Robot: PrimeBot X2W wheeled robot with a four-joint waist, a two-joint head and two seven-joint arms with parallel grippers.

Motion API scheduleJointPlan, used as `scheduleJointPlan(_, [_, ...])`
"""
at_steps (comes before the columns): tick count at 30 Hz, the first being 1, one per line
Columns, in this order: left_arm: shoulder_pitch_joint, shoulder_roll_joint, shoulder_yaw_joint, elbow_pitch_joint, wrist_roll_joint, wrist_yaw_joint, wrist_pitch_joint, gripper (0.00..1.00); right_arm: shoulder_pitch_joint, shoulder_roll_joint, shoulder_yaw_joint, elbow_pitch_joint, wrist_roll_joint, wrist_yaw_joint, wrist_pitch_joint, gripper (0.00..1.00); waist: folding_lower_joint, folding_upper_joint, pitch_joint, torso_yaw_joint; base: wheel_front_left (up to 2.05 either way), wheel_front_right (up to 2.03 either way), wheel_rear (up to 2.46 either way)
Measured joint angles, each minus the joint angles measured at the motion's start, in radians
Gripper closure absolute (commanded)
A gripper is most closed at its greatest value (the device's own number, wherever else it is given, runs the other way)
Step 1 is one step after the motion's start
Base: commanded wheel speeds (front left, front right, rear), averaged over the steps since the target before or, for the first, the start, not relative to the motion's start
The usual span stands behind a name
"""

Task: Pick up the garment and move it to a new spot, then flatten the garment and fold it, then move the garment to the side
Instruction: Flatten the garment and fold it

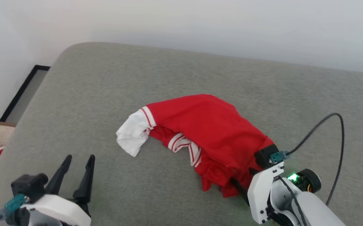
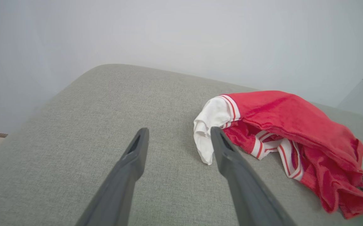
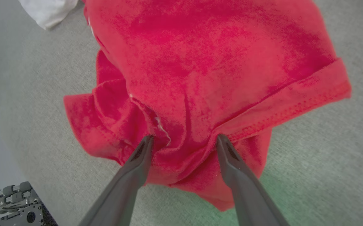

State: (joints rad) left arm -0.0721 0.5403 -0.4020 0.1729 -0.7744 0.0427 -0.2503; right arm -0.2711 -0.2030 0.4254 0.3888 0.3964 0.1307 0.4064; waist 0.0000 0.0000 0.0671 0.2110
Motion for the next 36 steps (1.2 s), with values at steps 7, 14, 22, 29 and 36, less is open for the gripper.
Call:
scheduleJointPlan(7, [0.042,-0.061,0.048,-0.021,0.062,-0.016,-0.010,0.00,-0.023,-0.023,0.012,0.031,-0.033,0.000,0.091,0.67,0.0000,0.0000,0.002,0.063,0.00,0.00,0.00])
scheduleJointPlan(14, [0.121,-0.167,0.182,-0.063,0.171,-0.052,-0.011,0.00,-0.031,-0.033,0.001,0.039,-0.014,0.000,0.141,1.00,0.0000,0.0000,-0.008,0.101,0.00,0.00,0.00])
scheduleJointPlan(22, [0.180,-0.285,0.273,-0.058,0.258,-0.116,-0.011,0.00,-0.076,-0.080,-0.076,-0.058,0.014,0.000,0.204,1.00,0.0000,0.0000,-0.020,0.129,0.00,0.00,0.00])
scheduleJointPlan(29, [0.164,-0.342,0.295,-0.044,0.308,-0.157,-0.011,0.00,-0.189,-0.118,-0.130,-0.078,0.002,0.000,0.245,1.00,0.0000,0.0000,-0.001,0.158,0.00,0.00,0.00])
scheduleJointPlan(36, [0.119,-0.384,0.278,-0.020,0.328,-0.167,-0.011,0.00,-0.338,-0.162,-0.156,0.023,-0.007,0.000,0.225,1.00,0.0000,0.0000,0.039,0.208,0.00,0.00,0.00])
